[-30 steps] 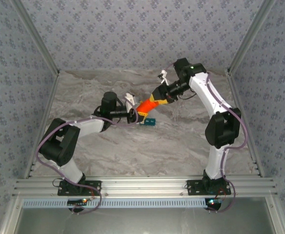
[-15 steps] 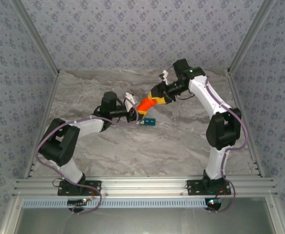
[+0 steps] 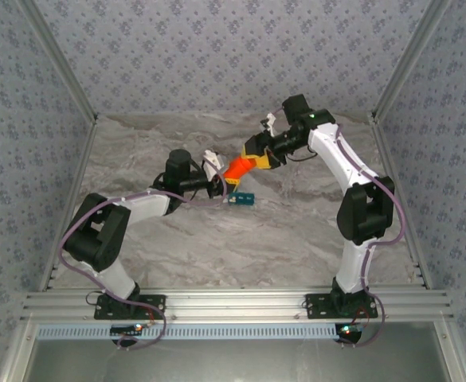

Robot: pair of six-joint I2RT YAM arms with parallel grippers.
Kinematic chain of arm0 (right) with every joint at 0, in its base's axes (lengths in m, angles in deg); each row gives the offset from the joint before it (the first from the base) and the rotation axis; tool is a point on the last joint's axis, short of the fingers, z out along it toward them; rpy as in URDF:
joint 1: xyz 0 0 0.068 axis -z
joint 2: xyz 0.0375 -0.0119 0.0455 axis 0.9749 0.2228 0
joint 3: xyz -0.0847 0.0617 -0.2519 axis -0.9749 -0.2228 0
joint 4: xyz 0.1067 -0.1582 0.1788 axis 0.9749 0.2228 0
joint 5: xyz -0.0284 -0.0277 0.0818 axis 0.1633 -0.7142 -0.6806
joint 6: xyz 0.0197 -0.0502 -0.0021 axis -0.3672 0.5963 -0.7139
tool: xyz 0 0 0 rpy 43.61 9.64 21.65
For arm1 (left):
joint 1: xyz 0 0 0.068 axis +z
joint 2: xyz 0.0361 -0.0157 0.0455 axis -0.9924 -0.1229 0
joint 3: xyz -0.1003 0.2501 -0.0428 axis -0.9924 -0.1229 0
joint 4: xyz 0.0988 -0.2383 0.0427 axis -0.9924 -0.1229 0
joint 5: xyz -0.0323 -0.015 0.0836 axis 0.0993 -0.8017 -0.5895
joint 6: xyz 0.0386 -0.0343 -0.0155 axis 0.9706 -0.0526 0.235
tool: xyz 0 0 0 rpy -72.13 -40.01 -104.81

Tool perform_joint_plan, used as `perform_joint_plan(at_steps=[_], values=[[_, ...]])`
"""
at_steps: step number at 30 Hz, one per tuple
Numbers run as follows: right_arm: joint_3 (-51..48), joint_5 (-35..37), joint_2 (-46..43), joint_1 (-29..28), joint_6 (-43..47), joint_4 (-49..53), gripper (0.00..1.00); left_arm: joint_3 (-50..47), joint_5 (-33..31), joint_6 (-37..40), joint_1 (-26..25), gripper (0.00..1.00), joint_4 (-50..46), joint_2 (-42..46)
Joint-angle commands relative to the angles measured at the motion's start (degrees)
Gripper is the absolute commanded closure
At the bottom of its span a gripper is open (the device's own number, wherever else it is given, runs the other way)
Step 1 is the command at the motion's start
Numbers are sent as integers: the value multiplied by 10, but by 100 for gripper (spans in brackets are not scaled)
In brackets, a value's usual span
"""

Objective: Sort the pills into containers

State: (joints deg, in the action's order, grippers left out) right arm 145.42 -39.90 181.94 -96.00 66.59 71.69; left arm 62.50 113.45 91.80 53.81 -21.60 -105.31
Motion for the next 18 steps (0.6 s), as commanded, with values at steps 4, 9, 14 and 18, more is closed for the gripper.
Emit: perform_joint_plan(at_steps=[4, 9, 14, 18], values=[[13, -44, -29, -21, -62, -47, 39, 21, 7, 7, -20, 100, 62, 26], [14, -43, -37, -16, -82, -71, 29, 20, 6, 2, -20, 100, 67, 22], [21, -32, -38, -9, -88, -78, 17, 17, 2, -5, -21, 100, 79, 20], [20, -24, -37, 1, -84, -76, 9, 11, -14, -24, -20, 100, 110, 20]])
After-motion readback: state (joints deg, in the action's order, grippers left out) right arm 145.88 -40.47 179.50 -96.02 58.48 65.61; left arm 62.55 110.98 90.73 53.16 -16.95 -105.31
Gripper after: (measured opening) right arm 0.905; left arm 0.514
